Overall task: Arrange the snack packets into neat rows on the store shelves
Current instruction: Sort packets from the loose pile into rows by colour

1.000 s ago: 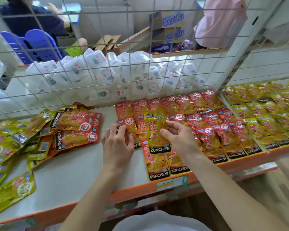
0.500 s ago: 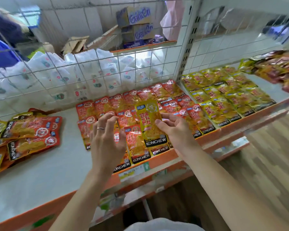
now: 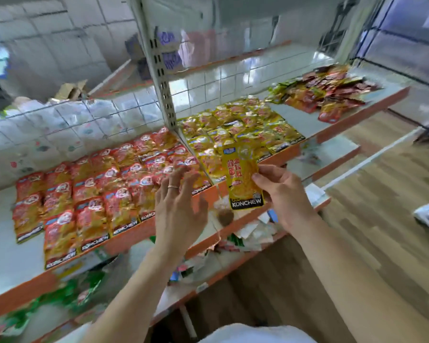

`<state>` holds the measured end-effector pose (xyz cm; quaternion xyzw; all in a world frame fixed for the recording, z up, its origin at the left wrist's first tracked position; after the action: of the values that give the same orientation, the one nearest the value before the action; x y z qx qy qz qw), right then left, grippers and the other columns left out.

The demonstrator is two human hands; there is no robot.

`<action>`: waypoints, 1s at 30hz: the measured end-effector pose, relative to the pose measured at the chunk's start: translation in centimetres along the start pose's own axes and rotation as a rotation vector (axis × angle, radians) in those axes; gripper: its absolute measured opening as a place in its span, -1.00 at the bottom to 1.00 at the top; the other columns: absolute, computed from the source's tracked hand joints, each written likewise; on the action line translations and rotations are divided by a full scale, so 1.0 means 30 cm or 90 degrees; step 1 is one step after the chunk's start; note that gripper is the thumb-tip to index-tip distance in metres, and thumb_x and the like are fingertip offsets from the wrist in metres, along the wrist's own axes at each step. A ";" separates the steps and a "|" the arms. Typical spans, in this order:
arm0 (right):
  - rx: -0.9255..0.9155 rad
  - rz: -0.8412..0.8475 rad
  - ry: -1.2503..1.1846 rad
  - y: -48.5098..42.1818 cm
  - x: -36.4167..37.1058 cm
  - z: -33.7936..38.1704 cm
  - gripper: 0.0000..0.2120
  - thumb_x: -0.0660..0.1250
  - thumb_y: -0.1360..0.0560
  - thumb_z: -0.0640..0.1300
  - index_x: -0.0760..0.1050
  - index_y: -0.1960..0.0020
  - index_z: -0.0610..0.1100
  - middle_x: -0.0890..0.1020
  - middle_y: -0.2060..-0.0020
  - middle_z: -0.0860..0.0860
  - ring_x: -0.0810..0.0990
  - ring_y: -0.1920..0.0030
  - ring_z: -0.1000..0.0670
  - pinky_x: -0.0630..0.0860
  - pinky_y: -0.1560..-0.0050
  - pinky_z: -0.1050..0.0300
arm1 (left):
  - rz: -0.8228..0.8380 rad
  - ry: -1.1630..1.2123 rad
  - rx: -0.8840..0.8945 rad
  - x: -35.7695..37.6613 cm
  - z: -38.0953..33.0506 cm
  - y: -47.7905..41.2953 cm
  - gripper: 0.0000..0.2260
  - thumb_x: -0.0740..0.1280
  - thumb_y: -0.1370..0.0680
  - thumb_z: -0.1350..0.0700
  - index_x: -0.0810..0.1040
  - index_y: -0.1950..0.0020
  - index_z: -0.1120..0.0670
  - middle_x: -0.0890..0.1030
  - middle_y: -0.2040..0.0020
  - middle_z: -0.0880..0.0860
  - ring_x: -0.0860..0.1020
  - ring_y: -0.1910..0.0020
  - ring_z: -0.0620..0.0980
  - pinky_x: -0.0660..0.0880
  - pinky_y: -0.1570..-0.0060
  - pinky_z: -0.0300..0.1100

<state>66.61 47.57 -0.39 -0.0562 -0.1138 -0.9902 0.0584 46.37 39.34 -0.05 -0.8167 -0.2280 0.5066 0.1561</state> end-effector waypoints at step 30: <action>0.046 -0.045 0.046 -0.354 -0.401 0.101 -0.80 0.31 -0.58 -0.32 0.62 -0.12 -0.12 0.73 0.02 -0.10 0.71 -0.03 -0.09 0.63 -0.10 0.00 | 0.075 0.021 -0.002 0.451 -0.253 -0.265 -0.64 0.25 -0.54 -0.02 0.55 -0.28 0.06 0.47 -0.38 0.04 0.40 -0.35 0.11 0.38 -0.22 0.06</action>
<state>77.40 59.78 -1.29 -0.0146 -0.1492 -0.9883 0.0293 56.67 53.06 -3.08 -0.8372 -0.1776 0.5010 0.1286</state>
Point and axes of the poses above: each hand's wrist, its own y-axis away from the middle knuckle, its own x-axis out of the palm, z = x × y, the point moved 5 cm from there along -y, towards the middle knuckle
